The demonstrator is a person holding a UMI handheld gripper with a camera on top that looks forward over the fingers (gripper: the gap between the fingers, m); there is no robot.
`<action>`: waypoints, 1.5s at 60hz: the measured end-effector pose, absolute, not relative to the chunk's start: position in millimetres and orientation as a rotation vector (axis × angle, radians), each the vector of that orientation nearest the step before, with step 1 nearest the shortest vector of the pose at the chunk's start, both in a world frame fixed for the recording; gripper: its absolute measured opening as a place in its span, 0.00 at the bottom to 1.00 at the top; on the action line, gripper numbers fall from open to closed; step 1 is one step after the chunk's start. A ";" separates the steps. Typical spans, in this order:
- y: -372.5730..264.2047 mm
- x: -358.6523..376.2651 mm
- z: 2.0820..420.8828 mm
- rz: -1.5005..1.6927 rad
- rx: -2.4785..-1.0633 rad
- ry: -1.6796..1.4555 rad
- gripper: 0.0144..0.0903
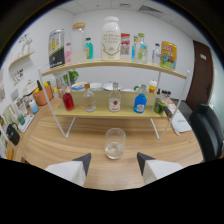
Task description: Make me a cup of Mojito.
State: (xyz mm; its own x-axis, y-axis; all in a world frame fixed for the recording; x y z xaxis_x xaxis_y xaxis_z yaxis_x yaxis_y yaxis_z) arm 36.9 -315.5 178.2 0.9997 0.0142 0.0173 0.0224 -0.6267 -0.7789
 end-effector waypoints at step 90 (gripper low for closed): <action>-172.6 207.4 183.7 0.082 -2.173 -0.010 0.72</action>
